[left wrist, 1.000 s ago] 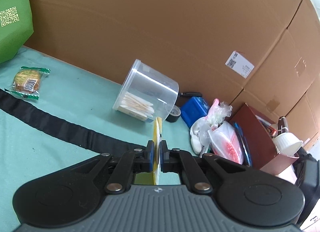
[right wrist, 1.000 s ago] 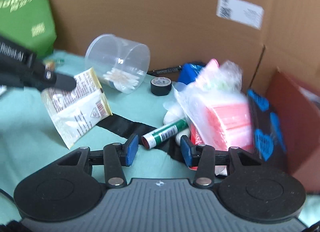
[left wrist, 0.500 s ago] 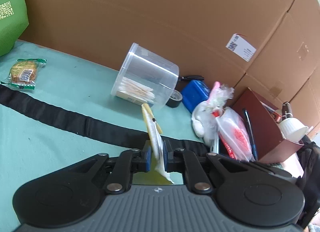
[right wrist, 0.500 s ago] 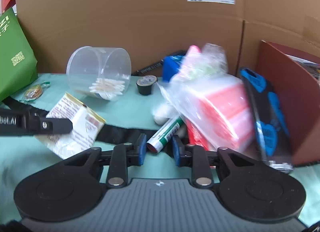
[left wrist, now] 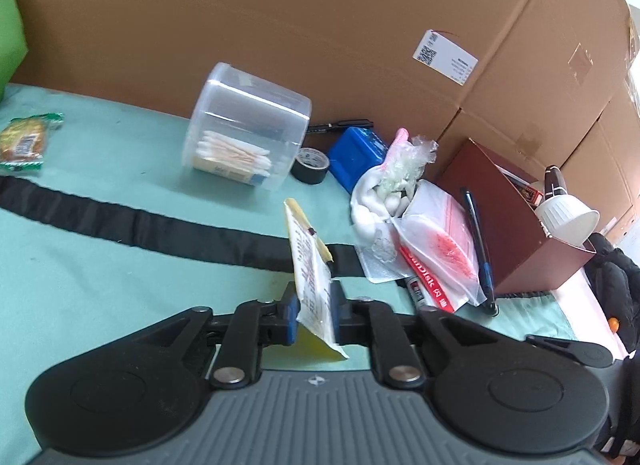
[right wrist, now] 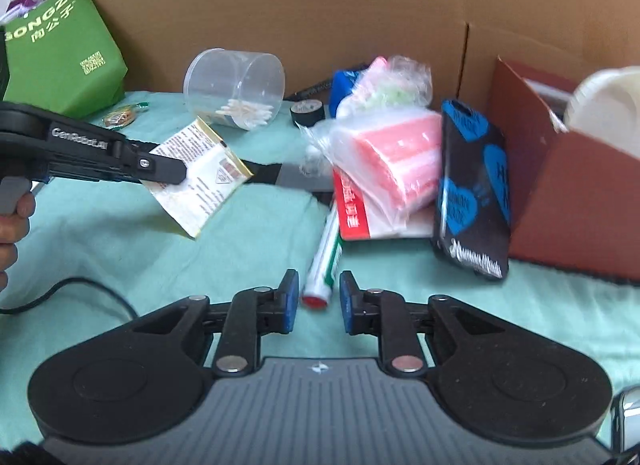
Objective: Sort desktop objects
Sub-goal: 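Close the right gripper on the red-capped green marker while the left gripper holds the packet, then carry the packet and marker over the box and open both grippers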
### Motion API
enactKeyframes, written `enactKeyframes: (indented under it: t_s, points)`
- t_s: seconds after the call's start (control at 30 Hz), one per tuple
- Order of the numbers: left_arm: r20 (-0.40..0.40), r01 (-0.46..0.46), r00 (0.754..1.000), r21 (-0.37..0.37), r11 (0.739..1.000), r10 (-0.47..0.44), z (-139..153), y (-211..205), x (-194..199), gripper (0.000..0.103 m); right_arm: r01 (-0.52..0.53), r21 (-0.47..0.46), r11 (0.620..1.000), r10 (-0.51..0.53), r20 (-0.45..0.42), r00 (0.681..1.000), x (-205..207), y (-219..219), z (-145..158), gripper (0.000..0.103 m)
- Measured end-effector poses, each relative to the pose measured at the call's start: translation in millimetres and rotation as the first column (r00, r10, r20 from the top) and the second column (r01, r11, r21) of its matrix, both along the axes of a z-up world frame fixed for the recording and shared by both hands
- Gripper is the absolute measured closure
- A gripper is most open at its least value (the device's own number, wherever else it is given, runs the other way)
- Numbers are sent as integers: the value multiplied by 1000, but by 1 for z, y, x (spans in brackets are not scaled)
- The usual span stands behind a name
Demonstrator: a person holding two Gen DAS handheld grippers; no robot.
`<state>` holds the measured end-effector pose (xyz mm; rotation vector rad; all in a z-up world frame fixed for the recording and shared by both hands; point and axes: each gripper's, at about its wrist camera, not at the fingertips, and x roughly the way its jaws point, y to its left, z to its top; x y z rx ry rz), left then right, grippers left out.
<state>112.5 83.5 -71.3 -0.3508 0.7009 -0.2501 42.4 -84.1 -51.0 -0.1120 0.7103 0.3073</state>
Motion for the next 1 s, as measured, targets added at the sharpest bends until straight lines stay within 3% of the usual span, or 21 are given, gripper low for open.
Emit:
enactKeyframes:
  t_s: [0.17, 0.23, 0.3, 0.37, 0.43, 0.53, 0.67, 0.77, 1.0]
  points:
    - [-34, -26, 999, 40, 999, 28, -5, -6, 16, 60, -8, 26, 1000, 8, 0, 1000, 23, 11, -2, 79]
    - [-53, -32, 998, 46, 998, 34, -8, -8, 23, 59, 11, 28, 1000, -11, -1, 1000, 32, 12, -5, 76]
    - [-50, -27, 998, 53, 998, 29, -10, -10, 25, 62, 13, 46, 999, -13, -5, 1000, 38, 12, -6, 72]
    - [-54, -15, 998, 55, 998, 18, -10, -13, 25, 82, 14, 46, 999, -14, -2, 1000, 40, 13, -7, 71]
    - [-55, -4, 998, 20, 1000, 5, -9, -12, 21, 92, 16, 45, 999, -16, 6, 1000, 40, 14, -8, 71]
    - [-39, 11, 999, 13, 1000, -10, -3, -17, 11, 102, 15, 75, 997, -15, -1, 1000, 36, 5, -9, 83]
    - [-26, 32, 999, 2, 999, -32, 4, -24, -5, 103, -11, 91, 996, 12, -7, 1000, 18, -8, -6, 90]
    - [-16, 49, 999, -19, 999, -49, 10, -30, -17, 103, -18, 153, 988, 22, -29, 999, 1, -20, -3, 90]
    - [40, 96, 995, -72, 993, -93, 38, -52, -34, 103, -7, 203, 979, -6, 62, 998, -34, -46, 26, 90]
